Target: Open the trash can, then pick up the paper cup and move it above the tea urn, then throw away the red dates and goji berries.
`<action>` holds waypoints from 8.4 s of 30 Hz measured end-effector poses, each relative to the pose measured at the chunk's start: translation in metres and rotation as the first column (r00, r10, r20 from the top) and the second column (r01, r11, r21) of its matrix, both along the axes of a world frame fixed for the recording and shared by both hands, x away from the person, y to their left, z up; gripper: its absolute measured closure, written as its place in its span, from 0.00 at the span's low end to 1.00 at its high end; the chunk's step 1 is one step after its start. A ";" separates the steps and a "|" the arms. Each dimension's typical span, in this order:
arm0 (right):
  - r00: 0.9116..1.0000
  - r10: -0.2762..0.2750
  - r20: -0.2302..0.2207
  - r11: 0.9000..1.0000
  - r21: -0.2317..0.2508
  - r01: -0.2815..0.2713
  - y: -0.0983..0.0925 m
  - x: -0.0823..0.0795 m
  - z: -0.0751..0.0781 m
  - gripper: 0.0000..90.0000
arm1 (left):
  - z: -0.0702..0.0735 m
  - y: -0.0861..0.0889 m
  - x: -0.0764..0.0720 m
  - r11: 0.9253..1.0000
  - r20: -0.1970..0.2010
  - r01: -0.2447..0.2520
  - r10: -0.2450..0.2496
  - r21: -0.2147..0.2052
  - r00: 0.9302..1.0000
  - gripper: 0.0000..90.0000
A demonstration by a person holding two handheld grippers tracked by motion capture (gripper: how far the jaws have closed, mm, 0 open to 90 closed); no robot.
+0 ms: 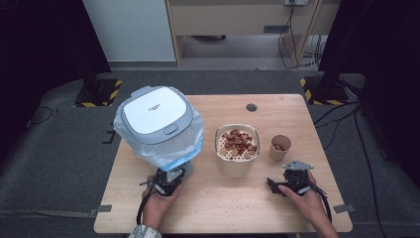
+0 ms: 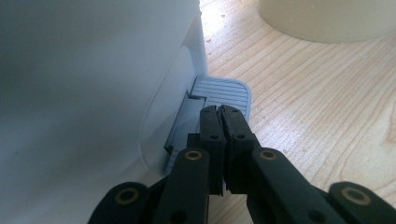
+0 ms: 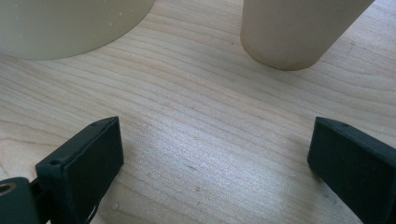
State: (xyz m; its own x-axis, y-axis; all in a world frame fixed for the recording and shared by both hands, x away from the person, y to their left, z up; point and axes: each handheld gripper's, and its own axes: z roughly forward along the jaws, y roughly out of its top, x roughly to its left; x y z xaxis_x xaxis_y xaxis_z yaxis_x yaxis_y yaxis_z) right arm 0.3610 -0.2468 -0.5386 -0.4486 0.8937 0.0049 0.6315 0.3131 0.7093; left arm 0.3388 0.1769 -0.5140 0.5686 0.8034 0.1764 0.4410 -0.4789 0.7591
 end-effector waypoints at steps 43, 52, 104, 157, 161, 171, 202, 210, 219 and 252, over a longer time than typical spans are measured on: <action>0.997 -0.049 0.060 0.998 0.036 0.047 -0.014 0.004 0.020 0.07 | -0.009 -0.002 0.004 1.000 -0.042 -0.010 0.010 0.000 0.999 0.98; 0.989 -0.134 0.066 0.987 0.098 0.127 -0.018 0.012 0.022 0.08 | -0.009 -0.002 0.004 1.000 -0.038 -0.015 0.015 0.000 0.999 0.98; 0.965 -0.126 0.230 0.989 0.110 0.102 -0.004 0.072 0.029 0.34 | -0.008 -0.002 0.004 1.000 -0.041 -0.013 0.014 0.001 0.999 0.98; 0.936 0.089 0.340 0.995 0.001 -0.095 -0.005 0.093 0.152 0.36 | -0.009 -0.002 0.004 1.000 -0.038 -0.017 0.017 -0.008 0.999 0.98; 0.932 0.102 0.349 0.994 -0.005 -0.107 -0.003 0.099 0.160 0.36 | -0.009 -0.001 0.004 1.000 -0.039 -0.017 0.017 -0.007 0.999 0.98; 0.922 0.122 0.367 0.991 0.006 -0.134 0.001 0.114 0.178 0.36 | -0.009 -0.002 0.003 1.000 -0.030 -0.017 0.017 0.000 0.999 0.98; 0.861 0.307 0.404 0.952 -0.141 -0.273 0.049 0.108 0.210 0.36 | -0.009 -0.003 0.004 1.000 -0.030 -0.006 0.006 0.013 1.000 0.98; 0.850 0.314 0.423 0.948 -0.181 -0.261 0.057 0.106 0.215 0.36 | -0.009 -0.004 0.003 1.000 -0.032 -0.019 0.019 0.001 0.999 0.98; 0.837 0.348 0.423 0.936 -0.207 -0.285 0.064 0.104 0.214 0.36 | -0.009 -0.004 0.003 1.000 -0.033 -0.018 0.018 0.003 0.999 0.98; 0.767 0.472 0.434 0.842 -0.480 -0.246 0.083 0.100 0.228 0.35 | -0.009 -0.005 0.003 1.000 -0.039 -0.029 0.028 -0.009 0.999 0.98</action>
State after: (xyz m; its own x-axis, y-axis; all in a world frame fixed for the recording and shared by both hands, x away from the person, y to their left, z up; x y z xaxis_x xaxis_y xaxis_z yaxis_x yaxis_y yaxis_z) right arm 0.4609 -0.1634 -0.3103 -0.5673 0.5418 -0.6203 -0.0131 0.7471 0.6645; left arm 0.3414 0.1724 -0.5234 0.5517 0.8210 0.1466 0.4836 -0.4582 0.7458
